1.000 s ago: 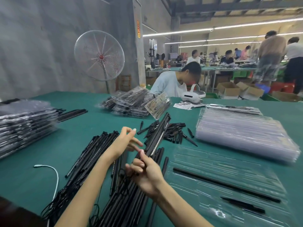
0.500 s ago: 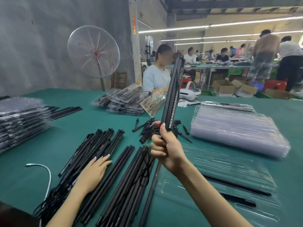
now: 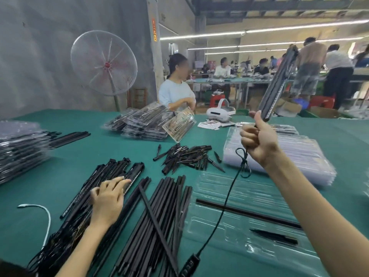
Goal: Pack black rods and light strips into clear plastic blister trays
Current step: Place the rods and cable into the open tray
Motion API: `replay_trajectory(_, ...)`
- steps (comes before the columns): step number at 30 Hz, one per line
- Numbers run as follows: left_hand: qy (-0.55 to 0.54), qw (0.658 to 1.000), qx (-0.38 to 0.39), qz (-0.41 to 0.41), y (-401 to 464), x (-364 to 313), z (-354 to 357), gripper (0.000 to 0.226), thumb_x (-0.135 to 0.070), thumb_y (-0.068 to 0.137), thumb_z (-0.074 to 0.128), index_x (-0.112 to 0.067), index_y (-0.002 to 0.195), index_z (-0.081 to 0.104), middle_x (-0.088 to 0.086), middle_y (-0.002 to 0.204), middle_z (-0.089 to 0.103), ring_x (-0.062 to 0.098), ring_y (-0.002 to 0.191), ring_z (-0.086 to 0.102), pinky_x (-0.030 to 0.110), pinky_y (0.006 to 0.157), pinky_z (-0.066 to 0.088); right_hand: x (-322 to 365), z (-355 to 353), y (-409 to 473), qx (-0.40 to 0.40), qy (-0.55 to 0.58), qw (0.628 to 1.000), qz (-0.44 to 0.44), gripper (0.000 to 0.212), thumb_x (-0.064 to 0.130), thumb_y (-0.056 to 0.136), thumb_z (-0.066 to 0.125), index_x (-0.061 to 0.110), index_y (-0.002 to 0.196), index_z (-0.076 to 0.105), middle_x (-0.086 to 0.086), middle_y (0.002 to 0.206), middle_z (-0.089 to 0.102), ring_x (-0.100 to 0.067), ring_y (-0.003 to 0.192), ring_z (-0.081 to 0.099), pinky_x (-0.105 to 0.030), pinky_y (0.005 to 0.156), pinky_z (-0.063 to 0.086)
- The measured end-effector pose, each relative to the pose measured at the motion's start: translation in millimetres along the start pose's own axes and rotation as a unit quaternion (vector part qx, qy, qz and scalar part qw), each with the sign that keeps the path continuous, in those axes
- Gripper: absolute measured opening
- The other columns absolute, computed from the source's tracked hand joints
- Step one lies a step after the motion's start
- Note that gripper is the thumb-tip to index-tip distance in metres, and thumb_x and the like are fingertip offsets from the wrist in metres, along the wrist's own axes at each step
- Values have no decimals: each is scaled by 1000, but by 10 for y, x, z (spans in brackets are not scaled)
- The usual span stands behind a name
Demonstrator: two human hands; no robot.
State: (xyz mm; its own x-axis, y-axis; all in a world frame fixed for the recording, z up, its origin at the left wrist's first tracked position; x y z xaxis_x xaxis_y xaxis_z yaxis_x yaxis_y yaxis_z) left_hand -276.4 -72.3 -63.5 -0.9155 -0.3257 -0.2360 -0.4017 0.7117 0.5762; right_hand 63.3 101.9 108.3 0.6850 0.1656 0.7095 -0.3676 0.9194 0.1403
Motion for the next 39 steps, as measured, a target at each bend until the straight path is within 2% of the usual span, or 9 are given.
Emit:
replay_trajectory(2, -84, 995, -8, 44, 130, -439, -74, 26, -14, 89, 53, -17, 109, 68, -2, 110, 64, 22, 102, 56, 34, 86, 28, -36, -72, -61, 7, -43, 999, 2, 26, 35, 104, 30, 19, 88, 44, 10, 44, 23, -2, 37, 12, -11, 29, 13)
replay_trajectory(5, -139, 954, 145, 223, 64, -1218, -52, 34, -30, 95, 43, -24, 125, 58, -10, 125, 57, 13, 123, 45, 37, 104, 35, -67, -62, -172, 38, -62, 997, 10, 26, 35, 104, 31, 18, 91, 46, 10, 46, 23, -6, 44, 8, -11, 28, 15)
replay_trajectory(9, -38, 898, 284, 333, -457, -1638, 277, 53, -62, 93, 7, -54, 144, -9, -27, 154, -11, -1, 141, -23, 32, 112, -23, 44, -121, -258, 70, -84, 994, 15, 25, 37, 102, 34, 20, 93, 49, 11, 49, 19, -1, 37, 14, -11, 26, 19)
replay_trajectory(12, -12, 901, 328, 283, -630, -1436, 407, 58, -69, 85, -3, -55, 136, -27, -25, 150, -32, 0, 133, -39, 40, 103, -36, 209, -322, -256, 58, -176, 982, -37, 22, 37, 102, 37, 21, 93, 51, 12, 47, 23, -1, 34, 20, -11, 29, 19)
replay_trajectory(20, -67, 841, 343, 412, -539, -958, 188, 49, -51, 100, 21, -47, 148, 12, -21, 158, -4, 5, 146, -11, 31, 119, -10, 753, -780, -200, 8, -385, 895, -223, 19, 35, 102, 41, 32, 86, 51, 14, 44, 34, -4, 35, 24, -15, 32, 20)
replay_trajectory(24, -57, 811, 383, 438, -500, -834, 132, 59, -23, 101, 33, -51, 147, 9, -21, 158, -7, 6, 146, -13, 29, 119, -11, 786, -824, -199, -7, -419, 878, -231, 18, 33, 102, 40, 29, 87, 49, 14, 43, 36, -3, 35, 24, -15, 33, 20)
replay_trajectory(29, -5, 804, 368, 466, -371, -632, 80, 52, -35, 102, 20, -47, 149, 2, -18, 159, -10, 9, 146, -12, 34, 117, -15, 484, -1001, -276, -10, -464, 864, -197, 15, 26, 102, 40, 24, 93, 51, 8, 49, 37, -1, 36, 28, -15, 33, 24)
replay_trajectory(32, -9, 839, 275, 469, -262, -593, 25, 51, -42, 101, 26, -38, 151, 16, -11, 160, 9, 12, 148, 8, 33, 119, 2, 276, -1197, -342, -8, -522, 830, -195, 14, 21, 101, 43, 23, 96, 55, 6, 56, 37, 0, 41, 34, -15, 42, 29)
replay_trajectory(39, -252, 938, -5, 236, 136, -1489, -81, 54, -28, 90, 47, -22, 142, 33, -3, 140, 45, 6, 128, 41, 30, 110, 32, -65, -1645, -514, 11, -659, 731, -178, 14, 19, 95, 56, 32, 88, 56, 7, 47, 44, -9, 44, 32, -24, 46, 27)
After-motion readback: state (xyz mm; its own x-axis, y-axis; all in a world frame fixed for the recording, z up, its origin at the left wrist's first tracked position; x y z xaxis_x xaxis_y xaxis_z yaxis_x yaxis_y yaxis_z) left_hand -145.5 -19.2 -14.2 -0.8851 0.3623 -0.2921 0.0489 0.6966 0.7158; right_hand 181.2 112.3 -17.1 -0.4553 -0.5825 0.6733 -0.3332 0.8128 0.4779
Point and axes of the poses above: each hand's wrist, its own y-axis towards the middle knuckle, its own z-axis out of the palm, x = y × z, the point moved 2 cm from there along y, towards the middle knuckle
